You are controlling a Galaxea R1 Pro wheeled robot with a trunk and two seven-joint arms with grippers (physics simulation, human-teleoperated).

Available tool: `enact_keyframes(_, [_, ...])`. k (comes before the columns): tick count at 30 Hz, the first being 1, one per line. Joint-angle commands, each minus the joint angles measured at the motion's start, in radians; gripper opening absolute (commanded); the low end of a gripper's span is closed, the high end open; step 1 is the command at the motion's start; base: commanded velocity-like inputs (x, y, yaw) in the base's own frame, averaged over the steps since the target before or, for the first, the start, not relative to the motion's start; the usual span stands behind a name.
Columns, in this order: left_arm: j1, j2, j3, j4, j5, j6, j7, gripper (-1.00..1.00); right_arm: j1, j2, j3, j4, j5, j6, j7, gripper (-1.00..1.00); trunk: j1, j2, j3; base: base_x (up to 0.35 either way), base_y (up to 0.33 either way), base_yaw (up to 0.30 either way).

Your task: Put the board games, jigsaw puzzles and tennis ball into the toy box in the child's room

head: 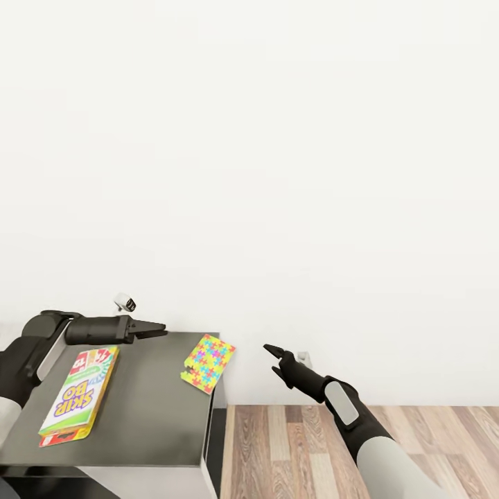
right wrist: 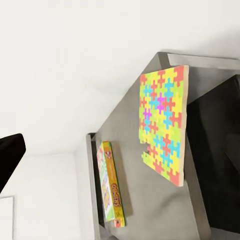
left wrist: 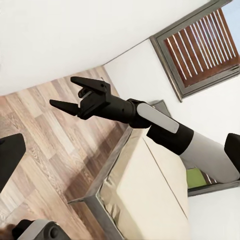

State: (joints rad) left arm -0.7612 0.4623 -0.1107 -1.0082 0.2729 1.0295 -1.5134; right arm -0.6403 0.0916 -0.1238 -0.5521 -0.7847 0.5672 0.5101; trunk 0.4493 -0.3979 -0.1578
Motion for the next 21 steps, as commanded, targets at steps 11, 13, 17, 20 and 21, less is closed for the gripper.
enact_keyframes(11, [-0.001, 0.0, -0.003, 0.0, 0.002, 0.011, -0.004, 1.0, -0.001, 0.002, -0.007, 0.0, -0.002, 0.007, 0.001, 1.0, 0.001, -0.002, -0.002, 0.024, 0.137, 0.0])
enact_keyframes(13, [-0.001, 0.0, -0.003, 0.0, 0.002, 0.011, -0.004, 1.0, -0.001, 0.002, -0.007, 0.001, -0.002, 0.006, 0.001, 1.0, 0.001, -0.002, -0.002, 0.085, 0.189, 0.0])
enact_keyframes(17, [-0.001, 0.0, -0.004, 0.0, 0.002, 0.011, -0.004, 1.0, -0.001, 0.001, -0.007, 0.001, -0.002, 0.005, 0.001, 1.0, 0.001, -0.002, -0.002, 0.069, 0.116, 0.0])
enact_keyframes(20, [-0.001, -0.001, -0.003, 0.0, 0.002, 0.011, -0.004, 1.0, -0.001, 0.0, -0.007, 0.003, -0.001, 0.001, 0.001, 1.0, 0.001, -0.002, -0.002, 0.019, 0.031, 0.0])
enact_keyframes(21, [-0.001, 0.0, -0.003, 0.0, 0.002, 0.011, -0.004, 1.0, -0.001, 0.0, -0.007, 0.005, 0.0, 0.0, 0.001, 1.0, 0.001, -0.002, -0.002, 0.009, 0.015, 0.0])
